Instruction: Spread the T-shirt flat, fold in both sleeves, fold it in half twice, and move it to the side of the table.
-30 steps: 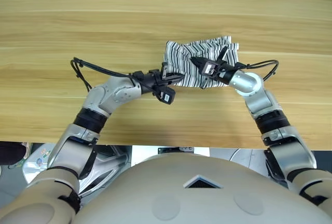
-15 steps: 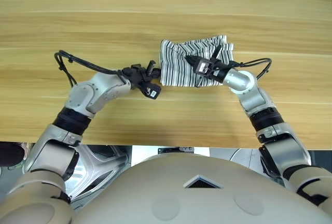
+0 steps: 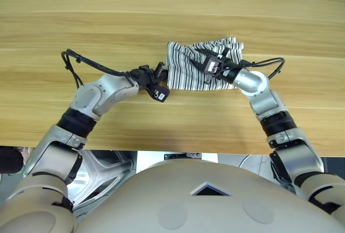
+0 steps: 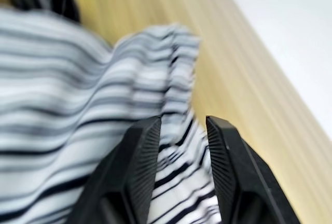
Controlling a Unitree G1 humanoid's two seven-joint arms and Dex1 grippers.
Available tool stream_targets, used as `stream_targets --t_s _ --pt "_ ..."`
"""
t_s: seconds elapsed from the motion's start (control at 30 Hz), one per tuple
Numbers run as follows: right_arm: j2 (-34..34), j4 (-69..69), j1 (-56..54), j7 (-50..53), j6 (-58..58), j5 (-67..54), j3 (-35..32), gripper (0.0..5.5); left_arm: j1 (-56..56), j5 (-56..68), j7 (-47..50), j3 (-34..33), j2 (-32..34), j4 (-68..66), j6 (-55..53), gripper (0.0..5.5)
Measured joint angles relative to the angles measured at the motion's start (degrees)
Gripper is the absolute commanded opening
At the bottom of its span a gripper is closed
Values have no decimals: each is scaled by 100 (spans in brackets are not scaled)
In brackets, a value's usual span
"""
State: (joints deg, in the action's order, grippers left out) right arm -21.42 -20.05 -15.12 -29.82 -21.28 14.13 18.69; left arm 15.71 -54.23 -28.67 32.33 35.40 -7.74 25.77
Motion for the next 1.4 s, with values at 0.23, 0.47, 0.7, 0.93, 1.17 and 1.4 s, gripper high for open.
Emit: stream_targets --t_s 0.23,0.47,0.7,0.93,1.17,1.4 --pt "-56 567 48 -21 -75 -308 -233 103 39 2 104 55 -28 -103 -39 0" --pt "-290 449 165 -213 -116 61 52 3 129 0 245 87 -95 -244 -96 0" --pt "-396 223 177 -275 -138 98 150 3 170 0 353 113 -114 -319 -103 0" --pt "-394 -416 72 -268 -193 190 220 3 215 -3 469 120 -157 -420 -111 0" --pt "-333 -1481 -540 -395 -400 188 252 3 245 -44 557 188 -209 -487 -157 0" --pt "203 -3665 -1696 384 755 -840 -981 3 290 -45 650 257 -309 -526 -266 0"
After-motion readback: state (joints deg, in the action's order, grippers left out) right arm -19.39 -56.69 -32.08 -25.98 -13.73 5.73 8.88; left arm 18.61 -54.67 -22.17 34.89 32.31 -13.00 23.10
